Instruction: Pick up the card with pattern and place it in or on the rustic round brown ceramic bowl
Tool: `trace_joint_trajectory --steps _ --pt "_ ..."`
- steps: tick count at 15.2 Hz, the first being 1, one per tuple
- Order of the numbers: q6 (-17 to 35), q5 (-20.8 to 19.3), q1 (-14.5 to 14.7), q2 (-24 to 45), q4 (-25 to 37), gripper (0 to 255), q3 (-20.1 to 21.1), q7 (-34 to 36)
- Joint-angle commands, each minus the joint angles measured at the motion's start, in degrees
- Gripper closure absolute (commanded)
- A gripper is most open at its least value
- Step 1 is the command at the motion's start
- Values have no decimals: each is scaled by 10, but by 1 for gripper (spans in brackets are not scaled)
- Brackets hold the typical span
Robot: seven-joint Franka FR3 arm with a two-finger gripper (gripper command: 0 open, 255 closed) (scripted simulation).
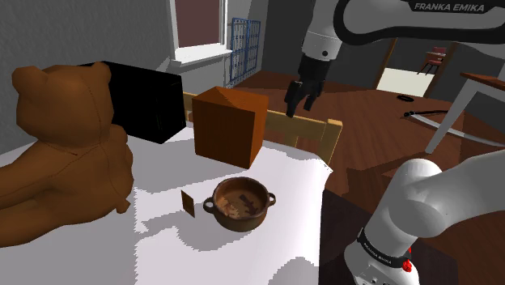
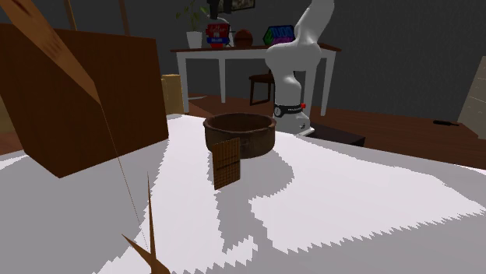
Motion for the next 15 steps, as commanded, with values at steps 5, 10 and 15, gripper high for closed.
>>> trace_joint_trajectory --steps 5,10,15 --pt "31 53 -7 28 -24 0 39 110" --pt "84 119 -12 82 -38 0 87 241" --pt "150 181 -16 156 -34 0 133 364"
